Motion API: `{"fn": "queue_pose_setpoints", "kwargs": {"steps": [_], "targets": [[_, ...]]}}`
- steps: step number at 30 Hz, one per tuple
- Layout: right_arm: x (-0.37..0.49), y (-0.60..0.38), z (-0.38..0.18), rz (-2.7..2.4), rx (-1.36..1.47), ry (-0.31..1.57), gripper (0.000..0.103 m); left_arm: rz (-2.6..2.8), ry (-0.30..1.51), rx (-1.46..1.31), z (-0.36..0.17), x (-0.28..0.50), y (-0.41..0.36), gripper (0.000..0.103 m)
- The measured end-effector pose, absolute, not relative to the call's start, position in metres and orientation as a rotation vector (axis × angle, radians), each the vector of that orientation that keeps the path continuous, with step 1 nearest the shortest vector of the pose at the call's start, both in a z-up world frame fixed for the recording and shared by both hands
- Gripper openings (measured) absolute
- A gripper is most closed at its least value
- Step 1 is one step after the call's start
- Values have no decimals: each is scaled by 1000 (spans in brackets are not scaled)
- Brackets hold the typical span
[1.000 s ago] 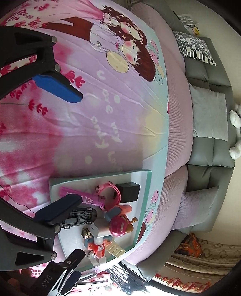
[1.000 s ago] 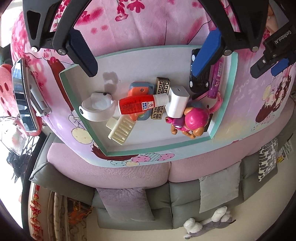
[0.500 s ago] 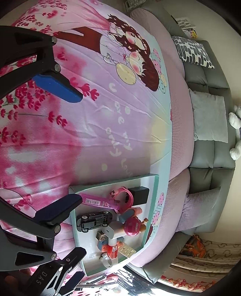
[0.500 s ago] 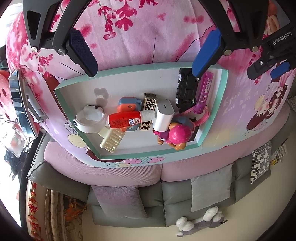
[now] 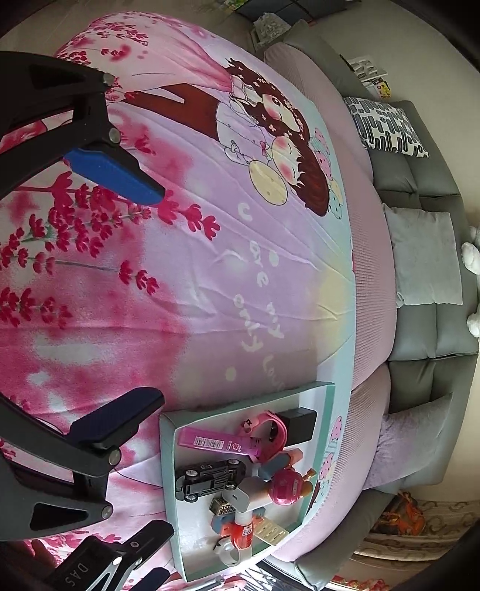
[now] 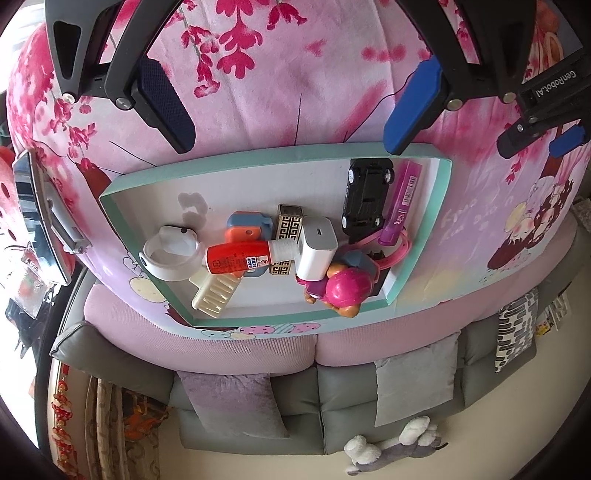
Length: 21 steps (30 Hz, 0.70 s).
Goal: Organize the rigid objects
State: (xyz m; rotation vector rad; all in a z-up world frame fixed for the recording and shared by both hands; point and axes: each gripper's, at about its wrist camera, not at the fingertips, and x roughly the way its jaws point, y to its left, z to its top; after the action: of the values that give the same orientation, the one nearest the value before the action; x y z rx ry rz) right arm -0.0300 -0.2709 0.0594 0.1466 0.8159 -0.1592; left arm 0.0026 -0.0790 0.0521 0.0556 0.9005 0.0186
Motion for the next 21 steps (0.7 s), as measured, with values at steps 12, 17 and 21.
{"fn": "queue_pose_setpoints", "kwargs": {"steps": [12, 17, 21], "targets": [[-31, -267, 54, -164, 139, 804, 103, 61, 919, 105, 44, 2, -81, 99], [-30, -268, 52, -161, 150, 813, 103, 65, 909, 148, 43, 0, -88, 99], [-30, -267, 50, -160, 145, 818, 103, 69, 904, 181, 41, -1, -93, 99]]}}
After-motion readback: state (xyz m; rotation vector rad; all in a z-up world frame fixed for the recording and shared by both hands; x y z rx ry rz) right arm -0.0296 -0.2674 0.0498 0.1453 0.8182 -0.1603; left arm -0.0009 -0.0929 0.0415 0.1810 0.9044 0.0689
